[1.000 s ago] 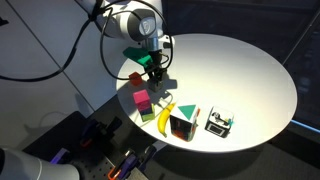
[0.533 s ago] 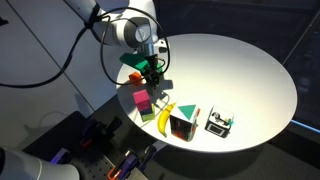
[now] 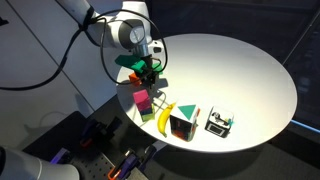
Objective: Take the gray block from the stack and put it on the table
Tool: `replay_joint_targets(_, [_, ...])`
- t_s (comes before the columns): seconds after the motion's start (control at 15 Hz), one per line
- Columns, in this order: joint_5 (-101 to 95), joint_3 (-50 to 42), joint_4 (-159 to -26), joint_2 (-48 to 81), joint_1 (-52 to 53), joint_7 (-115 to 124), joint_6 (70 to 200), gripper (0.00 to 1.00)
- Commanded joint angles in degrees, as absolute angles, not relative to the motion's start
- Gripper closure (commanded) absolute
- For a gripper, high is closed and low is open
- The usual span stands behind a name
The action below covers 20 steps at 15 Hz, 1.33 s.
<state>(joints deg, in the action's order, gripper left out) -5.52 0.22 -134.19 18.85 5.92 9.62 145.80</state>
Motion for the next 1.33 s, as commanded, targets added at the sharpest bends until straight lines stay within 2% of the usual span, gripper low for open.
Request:
replay_joint_targets(0.0, [-5.55,1.11,-134.96,17.11,6.08,7.76,145.78,0.70])
replay_joint_targets(1.27, [-5.00,2.06,-134.94,18.29,5.76,5.54,145.84,0.70])
